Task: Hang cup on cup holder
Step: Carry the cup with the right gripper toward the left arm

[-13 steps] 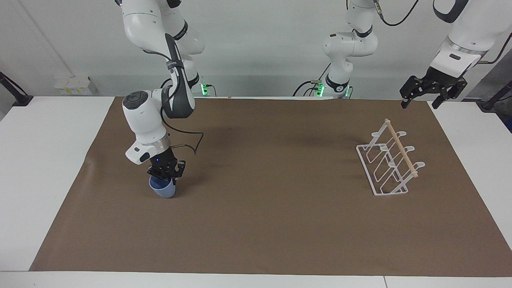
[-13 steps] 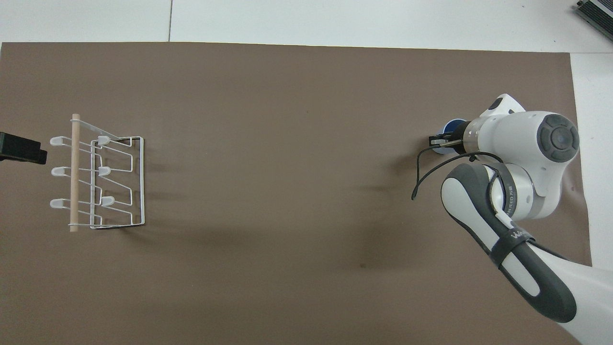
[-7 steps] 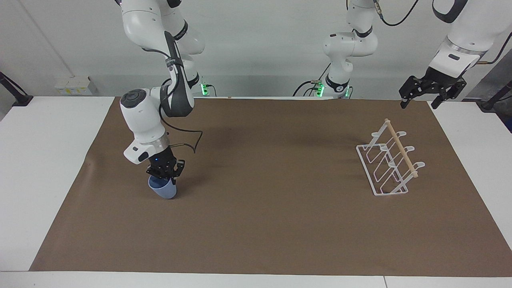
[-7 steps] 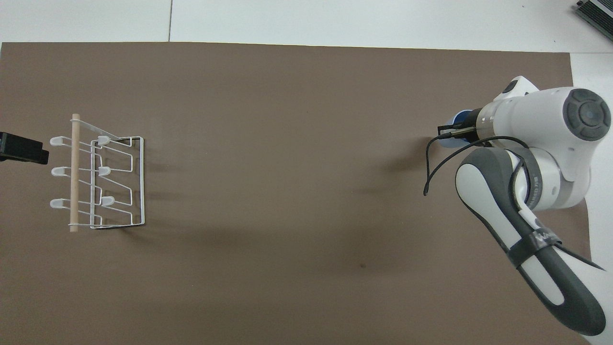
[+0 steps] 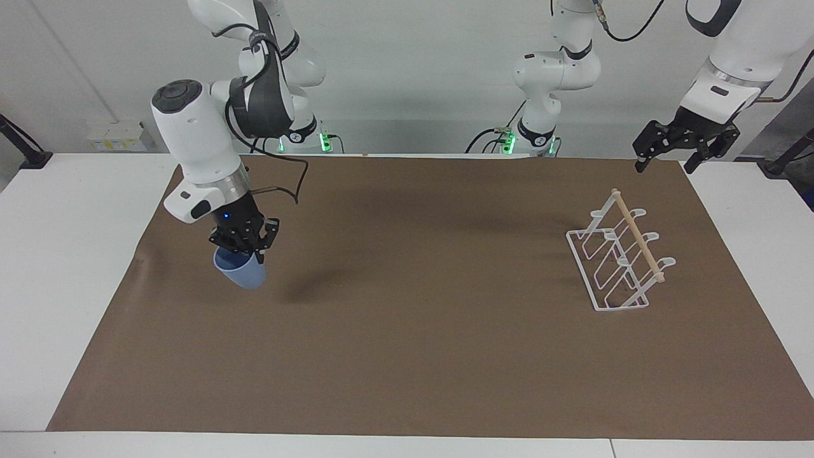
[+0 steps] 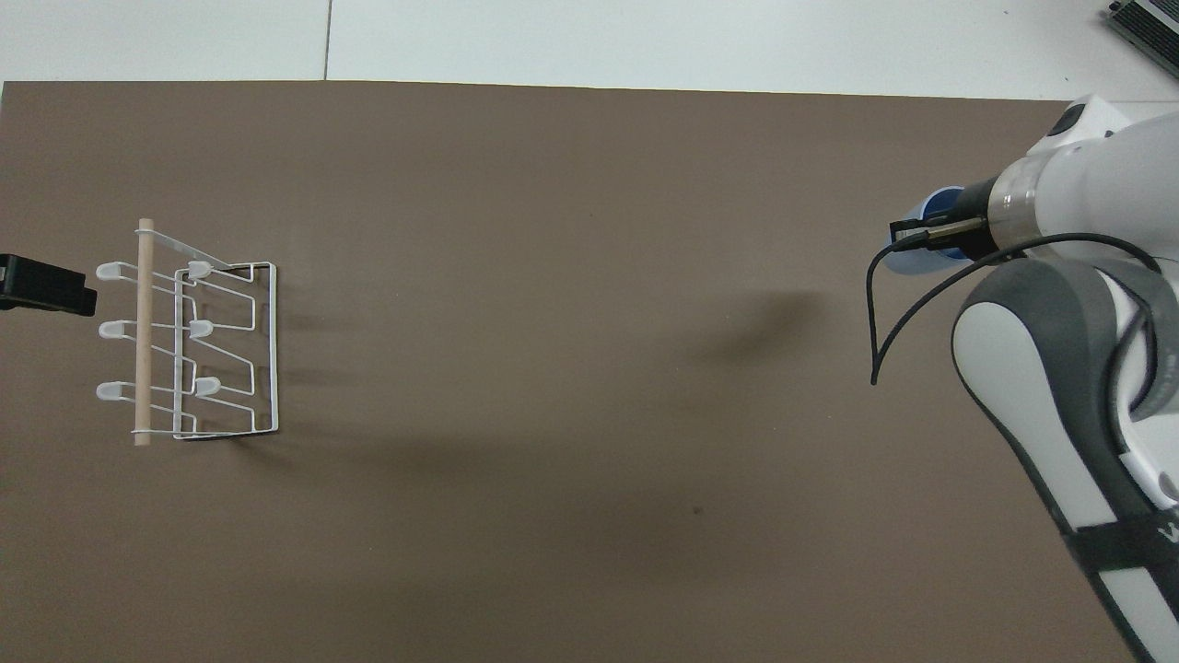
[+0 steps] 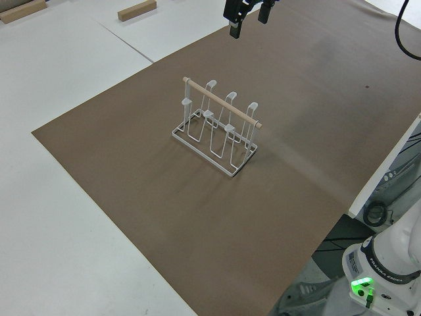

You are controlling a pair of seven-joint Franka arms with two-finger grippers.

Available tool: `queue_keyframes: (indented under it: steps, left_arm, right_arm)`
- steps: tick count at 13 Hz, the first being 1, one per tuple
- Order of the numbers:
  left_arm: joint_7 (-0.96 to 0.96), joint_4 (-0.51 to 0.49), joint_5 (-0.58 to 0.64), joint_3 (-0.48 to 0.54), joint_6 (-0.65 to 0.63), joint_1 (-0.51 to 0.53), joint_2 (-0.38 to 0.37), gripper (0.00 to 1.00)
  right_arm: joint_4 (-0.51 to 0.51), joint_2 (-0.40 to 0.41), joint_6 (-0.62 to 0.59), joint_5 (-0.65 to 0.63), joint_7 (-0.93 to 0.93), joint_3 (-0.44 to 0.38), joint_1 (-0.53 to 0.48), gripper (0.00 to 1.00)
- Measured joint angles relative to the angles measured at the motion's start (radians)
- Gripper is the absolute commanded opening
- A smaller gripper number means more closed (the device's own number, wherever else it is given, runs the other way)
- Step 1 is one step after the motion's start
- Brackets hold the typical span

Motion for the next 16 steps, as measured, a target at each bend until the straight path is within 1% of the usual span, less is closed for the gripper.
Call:
queue_keyframes:
  steps: [2,4,7,9,13,14,16]
  left_arm:
    - [0.001,0.000,-0.013,-0.001,0.000,0.000,0.000,1.00]
    - [0.014,0.000,-0.018,-0.001,0.000,0.000,0.000,1.00]
    - [0.038,0.000,-0.019,-0.002,0.000,0.000,0.000,1.00]
    - [0.040,0.000,-0.028,-0.003,0.000,0.000,0.000,1.00]
    - [0.042,0.000,-0.046,-0.005,0.000,-0.001,0.000,1.00]
    - [0.043,-0.001,-0.053,-0.006,0.000,-0.001,0.000,1.00]
    - [0.043,-0.003,-0.063,-0.006,0.000,-0.001,0.000,1.00]
  right_arm:
    - [0.031,-0.040,-0.092,0.000,0.000,0.003,0.003,0.00]
    - [0.068,-0.062,-0.178,0.000,0.000,0.012,0.004,0.00]
    - [0.083,-0.068,-0.216,0.006,0.000,0.017,0.017,0.00]
    - [0.083,-0.068,-0.217,0.083,0.000,0.020,0.024,0.00]
    - [0.083,-0.068,-0.217,0.328,0.005,0.027,0.039,0.00]
    - [0.083,-0.068,-0.216,0.381,0.030,0.030,0.055,0.00]
    - [0.085,-0.068,-0.204,0.470,0.146,0.036,0.111,0.00]
